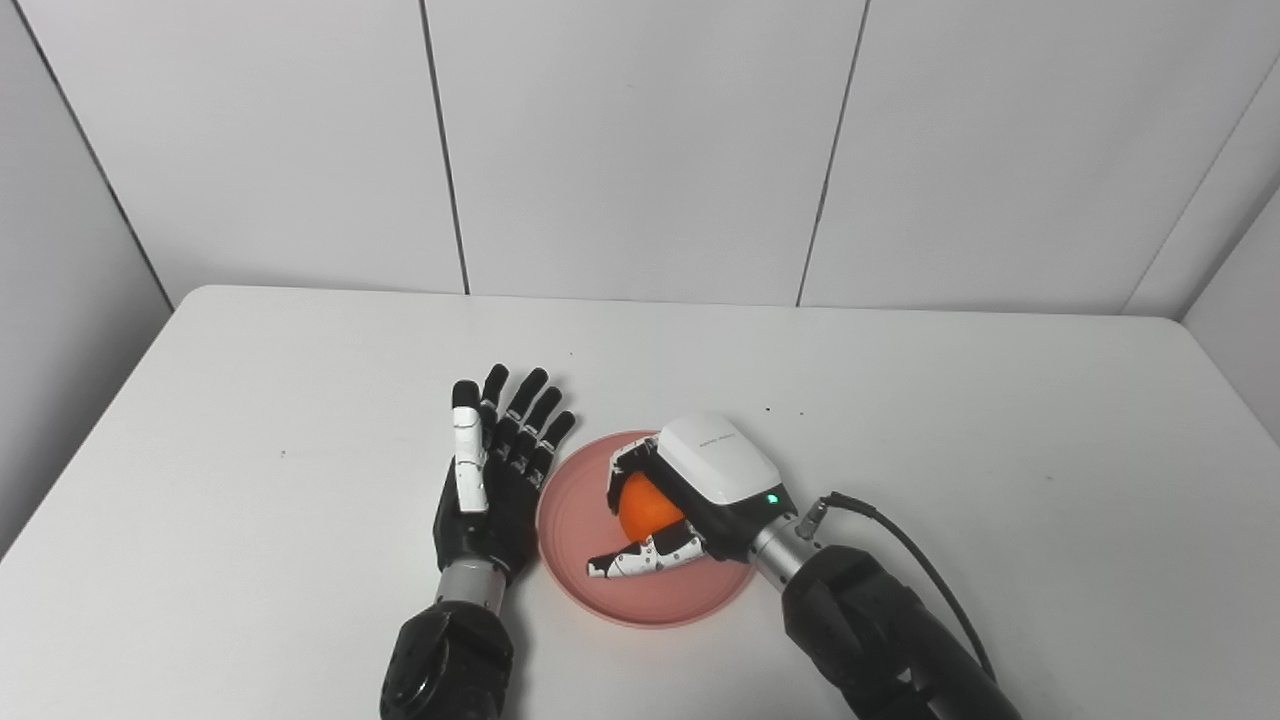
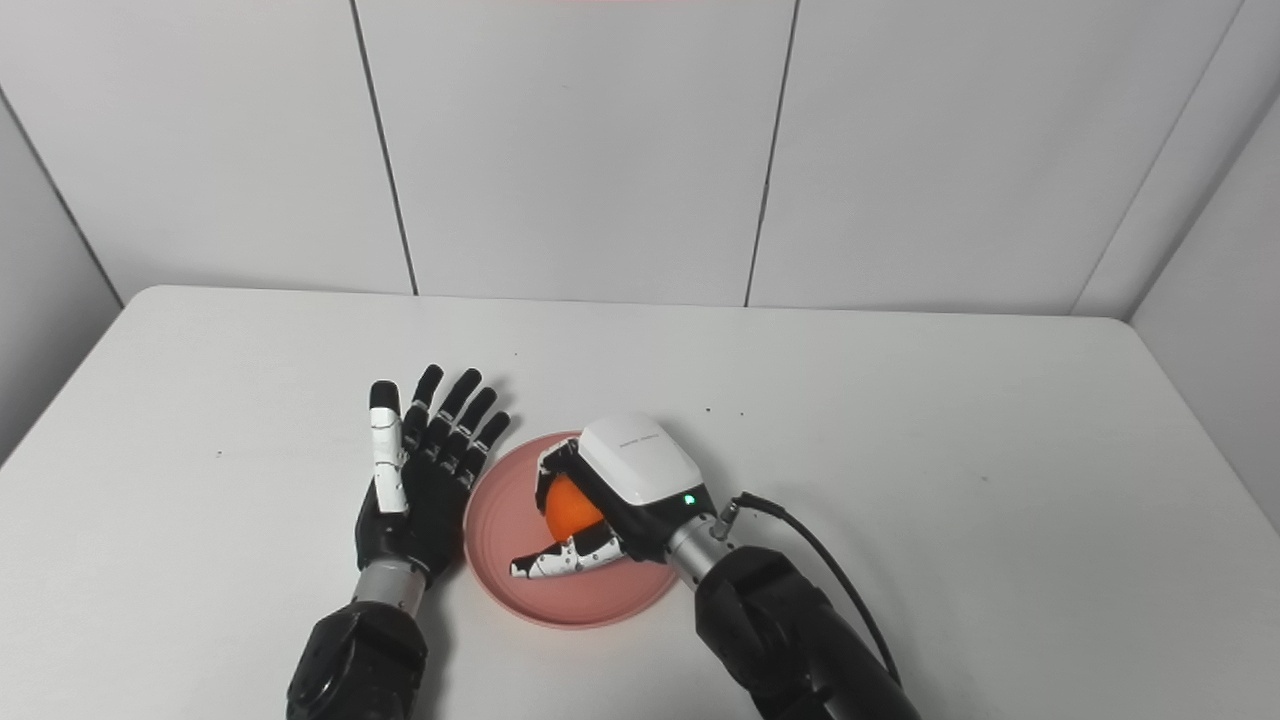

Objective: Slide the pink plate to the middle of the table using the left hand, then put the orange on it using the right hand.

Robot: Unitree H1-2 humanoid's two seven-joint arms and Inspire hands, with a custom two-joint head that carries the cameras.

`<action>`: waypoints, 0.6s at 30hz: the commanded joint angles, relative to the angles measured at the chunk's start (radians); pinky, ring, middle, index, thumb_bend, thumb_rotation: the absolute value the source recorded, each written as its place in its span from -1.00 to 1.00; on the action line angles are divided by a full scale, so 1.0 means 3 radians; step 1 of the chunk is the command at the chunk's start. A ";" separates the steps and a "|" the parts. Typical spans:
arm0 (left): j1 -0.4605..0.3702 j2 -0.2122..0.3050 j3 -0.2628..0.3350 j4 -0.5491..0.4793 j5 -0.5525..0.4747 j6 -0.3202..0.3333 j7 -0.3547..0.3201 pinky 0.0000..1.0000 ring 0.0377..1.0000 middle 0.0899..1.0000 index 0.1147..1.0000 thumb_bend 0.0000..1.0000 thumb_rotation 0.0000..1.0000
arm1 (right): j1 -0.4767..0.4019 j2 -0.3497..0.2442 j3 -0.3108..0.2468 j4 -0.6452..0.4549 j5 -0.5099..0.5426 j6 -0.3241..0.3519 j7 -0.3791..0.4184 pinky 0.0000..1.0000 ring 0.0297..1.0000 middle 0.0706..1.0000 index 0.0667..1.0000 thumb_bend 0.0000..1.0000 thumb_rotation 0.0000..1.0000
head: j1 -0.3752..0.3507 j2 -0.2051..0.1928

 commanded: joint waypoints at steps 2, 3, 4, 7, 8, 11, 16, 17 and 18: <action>0.0214 -0.0228 0.0017 0.0126 0.0002 0.0221 0.0171 0.68 0.76 0.70 0.89 0.59 0.45 | -0.0059 -0.0009 -0.0036 -0.0102 0.0027 -0.0186 -0.0151 -0.67 -0.61 -0.53 -0.46 0.18 -0.02 | 0.0000 -0.0004; 0.0215 -0.0228 0.0014 0.0123 0.0004 0.0222 0.0174 0.67 0.76 0.70 0.89 0.59 0.45 | -0.0057 -0.0011 -0.0039 -0.0100 0.0039 -0.0196 -0.0156 -0.67 -0.62 -0.53 -0.46 0.19 -0.01 | 0.0000 -0.0004; 0.0217 -0.0233 0.0015 0.0115 0.0003 0.0227 0.0184 0.67 0.75 0.70 0.88 0.59 0.45 | -0.0057 -0.0025 -0.0042 -0.0096 0.0063 -0.0228 -0.0162 -0.67 -0.62 -0.54 -0.47 0.20 0.00 | -0.0001 -0.0004; 0.0222 -0.0252 0.0027 0.0092 -0.0022 0.0251 0.0210 0.61 0.77 0.73 0.88 0.58 0.43 | -0.0058 -0.0065 -0.0035 -0.0109 0.0064 -0.0270 -0.0161 -0.49 -0.40 -0.31 -0.22 0.40 0.43 | -0.0006 -0.0003; 0.0222 -0.0258 0.0033 0.0091 -0.0039 0.0252 0.0212 0.60 0.75 0.72 0.86 0.57 0.41 | -0.0057 -0.0076 -0.0033 -0.0114 0.0050 -0.0277 -0.0159 -0.36 -0.26 -0.15 -0.02 0.51 0.61 | -0.0006 -0.0003; 0.0219 -0.0262 0.0045 0.0109 -0.0088 0.0235 0.0201 0.68 0.73 0.72 0.86 0.57 0.37 | -0.0051 -0.0102 -0.0027 -0.0134 0.0011 -0.0284 -0.0148 -0.14 -0.01 0.14 0.26 0.69 0.81 | -0.0006 -0.0003; 0.0216 -0.0261 0.0053 0.0127 -0.0156 0.0213 0.0188 0.73 0.72 0.73 0.87 0.56 0.33 | -0.0045 -0.0117 -0.0034 -0.0137 0.0041 -0.0299 -0.0144 0.05 0.26 0.41 0.40 0.79 0.88 | -0.0006 -0.0003; 0.0215 -0.0256 0.0048 0.0127 -0.0153 0.0215 0.0189 0.74 0.72 0.73 0.87 0.56 0.34 | -0.0047 -0.0117 -0.0036 -0.0134 0.0053 -0.0307 -0.0144 0.08 0.31 0.44 0.41 0.80 0.89 | -0.0006 -0.0003; 0.0215 -0.0254 0.0045 0.0128 -0.0151 0.0216 0.0191 0.75 0.72 0.73 0.87 0.55 0.35 | -0.0048 -0.0117 -0.0038 -0.0132 0.0060 -0.0312 -0.0146 0.10 0.33 0.46 0.42 0.81 0.90 | -0.0006 -0.0003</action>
